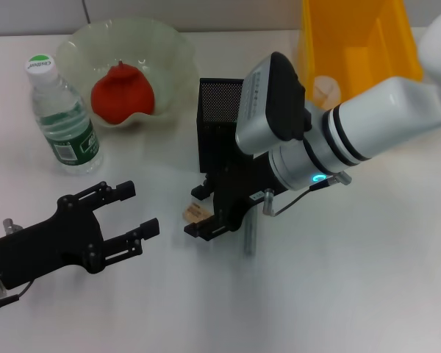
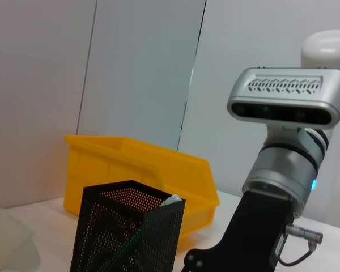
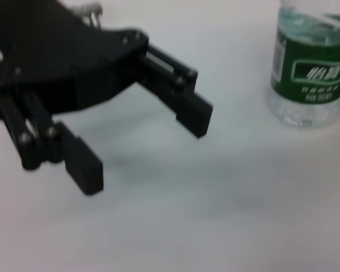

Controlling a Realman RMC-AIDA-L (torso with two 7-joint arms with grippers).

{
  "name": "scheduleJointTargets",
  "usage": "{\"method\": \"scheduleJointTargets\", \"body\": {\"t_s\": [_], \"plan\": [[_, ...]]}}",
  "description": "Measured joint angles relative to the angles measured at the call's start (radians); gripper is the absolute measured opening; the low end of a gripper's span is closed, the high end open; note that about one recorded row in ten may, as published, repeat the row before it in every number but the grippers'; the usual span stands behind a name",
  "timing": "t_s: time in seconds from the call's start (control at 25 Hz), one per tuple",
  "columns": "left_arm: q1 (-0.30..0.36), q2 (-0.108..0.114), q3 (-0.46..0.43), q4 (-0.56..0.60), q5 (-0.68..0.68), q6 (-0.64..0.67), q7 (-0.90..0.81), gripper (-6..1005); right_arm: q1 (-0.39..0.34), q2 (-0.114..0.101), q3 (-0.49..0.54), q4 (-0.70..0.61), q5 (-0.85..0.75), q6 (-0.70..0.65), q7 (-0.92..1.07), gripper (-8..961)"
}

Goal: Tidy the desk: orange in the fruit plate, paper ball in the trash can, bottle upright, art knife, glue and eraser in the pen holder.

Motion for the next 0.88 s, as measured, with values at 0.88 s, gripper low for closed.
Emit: {"method": "scheduleJointTargets", "body": {"t_s": [0.88], "plan": [[0.000,0.000,0.000,0.000,-0.006,0.005,0.000,770,-0.006,0.000,-0.050,-0.010,0.006,0.049,-0.009,347]]}}
